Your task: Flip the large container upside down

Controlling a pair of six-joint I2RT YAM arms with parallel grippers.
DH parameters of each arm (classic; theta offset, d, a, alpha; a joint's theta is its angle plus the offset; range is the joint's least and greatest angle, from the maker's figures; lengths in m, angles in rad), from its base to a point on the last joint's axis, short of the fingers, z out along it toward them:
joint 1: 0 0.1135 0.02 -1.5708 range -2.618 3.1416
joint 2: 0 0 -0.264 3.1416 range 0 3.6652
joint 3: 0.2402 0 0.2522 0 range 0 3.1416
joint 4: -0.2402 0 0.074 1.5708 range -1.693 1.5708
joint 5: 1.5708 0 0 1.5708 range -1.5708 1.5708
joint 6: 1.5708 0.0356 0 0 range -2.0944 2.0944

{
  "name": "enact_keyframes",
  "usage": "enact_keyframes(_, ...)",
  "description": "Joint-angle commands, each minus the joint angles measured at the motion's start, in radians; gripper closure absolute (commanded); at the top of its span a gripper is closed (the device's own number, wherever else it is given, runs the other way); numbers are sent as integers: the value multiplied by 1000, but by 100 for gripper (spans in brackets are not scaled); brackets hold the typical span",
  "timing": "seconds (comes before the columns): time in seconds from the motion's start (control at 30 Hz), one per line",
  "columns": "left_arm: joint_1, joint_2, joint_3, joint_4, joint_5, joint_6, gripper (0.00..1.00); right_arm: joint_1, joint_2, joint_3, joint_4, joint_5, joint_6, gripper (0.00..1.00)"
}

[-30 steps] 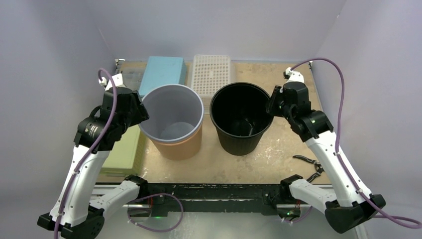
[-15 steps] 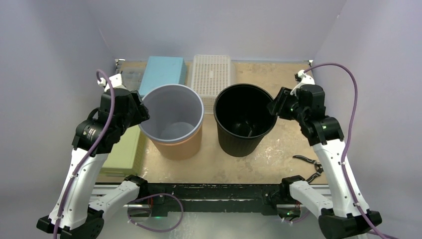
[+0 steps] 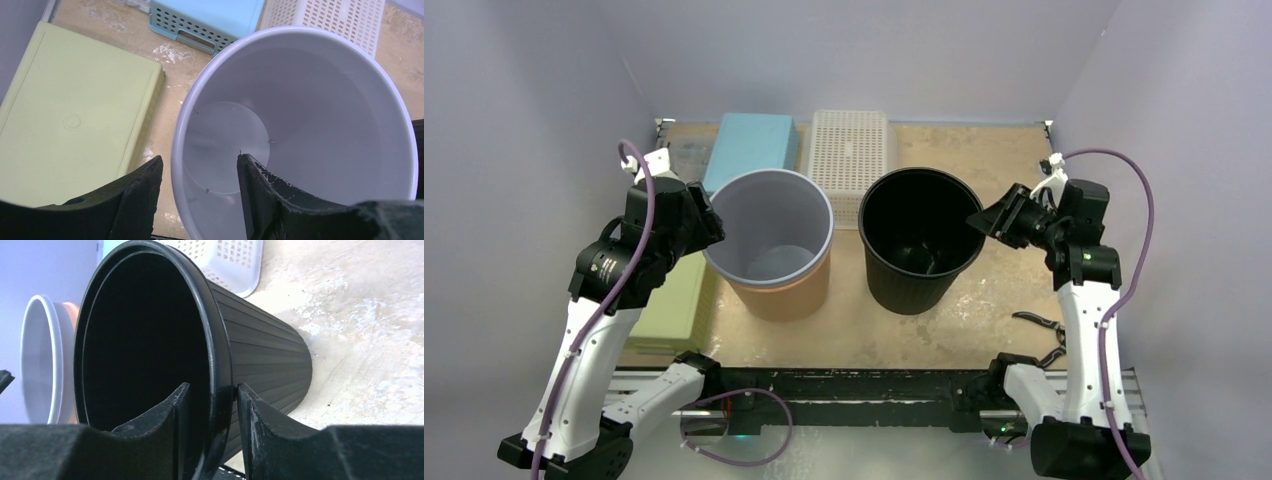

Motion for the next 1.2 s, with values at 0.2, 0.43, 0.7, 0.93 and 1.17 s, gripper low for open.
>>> enact_keyframes(0.2, 1, -16, -6, 31, -6, 34, 44, -44, -33, -82, 149, -249, 150, 77)
enact_keyframes(0.43, 2, -24, -24, 32, -3, 40, 44, -46, -56, -58, 198, -241, 199, 97)
enact_keyframes(0.7, 1, -41, -28, 28, -24, 48, 42, -47, -48, 123, 105, 20, 132, 100)
enact_keyframes(0.93, 1, -48, -25, 27, -39, 66, 36, -45, -19, 320, 11, 374, -11, 100)
enact_keyframes(1.17, 1, 34, 63, 51, -53, 202, 15, -44, 32, 451, -31, 595, -118, 100)
